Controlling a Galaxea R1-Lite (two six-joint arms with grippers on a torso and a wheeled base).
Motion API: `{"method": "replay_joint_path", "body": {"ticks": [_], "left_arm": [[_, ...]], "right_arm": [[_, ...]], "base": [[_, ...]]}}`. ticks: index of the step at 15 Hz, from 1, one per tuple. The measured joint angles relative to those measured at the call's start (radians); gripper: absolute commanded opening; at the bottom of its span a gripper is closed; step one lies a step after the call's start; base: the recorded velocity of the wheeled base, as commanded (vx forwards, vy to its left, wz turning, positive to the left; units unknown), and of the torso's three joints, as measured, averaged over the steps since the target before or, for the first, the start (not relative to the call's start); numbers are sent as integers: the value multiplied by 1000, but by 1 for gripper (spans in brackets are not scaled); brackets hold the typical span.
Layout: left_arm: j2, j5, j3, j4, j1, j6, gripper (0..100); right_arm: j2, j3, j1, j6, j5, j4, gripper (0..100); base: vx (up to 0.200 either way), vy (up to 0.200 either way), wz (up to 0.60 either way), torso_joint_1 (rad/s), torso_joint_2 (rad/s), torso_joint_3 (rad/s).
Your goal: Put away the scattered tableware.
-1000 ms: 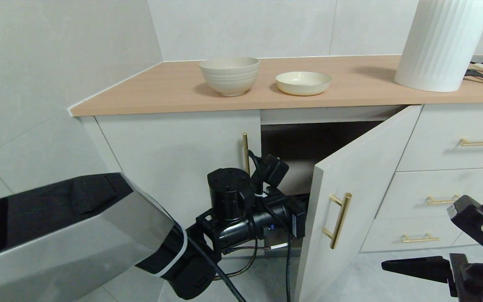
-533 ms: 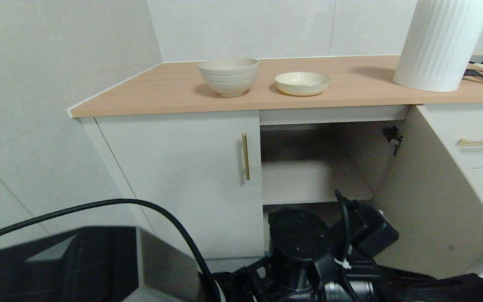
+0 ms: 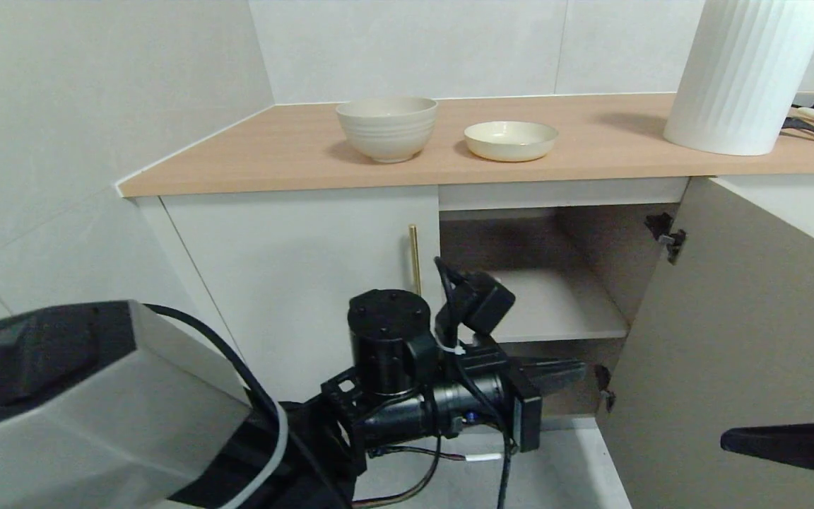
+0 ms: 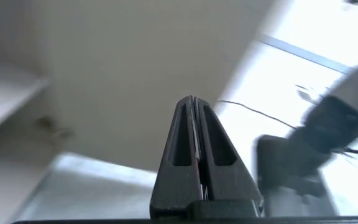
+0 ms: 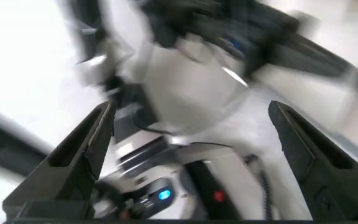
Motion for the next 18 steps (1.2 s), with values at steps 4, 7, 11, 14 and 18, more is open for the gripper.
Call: {"method": "replay_joint_path", "body": {"ticks": [4, 7, 11, 14, 18], "left_arm": [[-166, 4, 128, 84, 134, 2, 0], [-340, 21, 245, 187, 239, 3, 0], [-616, 31, 312, 461, 401, 4, 100], [-737, 41, 299, 526, 475, 3, 100], [-778, 93, 255, 532, 523, -1, 100]], "right_arm": [[59, -17, -11, 0, -109, 2, 100], [121, -55, -14, -3, -200, 1, 100], [275, -213, -50, -3, -257, 0, 100], [371, -307, -66, -2, -263, 1, 100], [484, -384, -93, 6, -369, 53, 100]], "base": [[0, 0, 0, 0, 0, 0], [0, 0, 0, 0, 0, 0], [0, 0, 0, 0, 0, 0], [0, 0, 0, 0, 0, 0], [0, 0, 0, 0, 0, 0]]}}
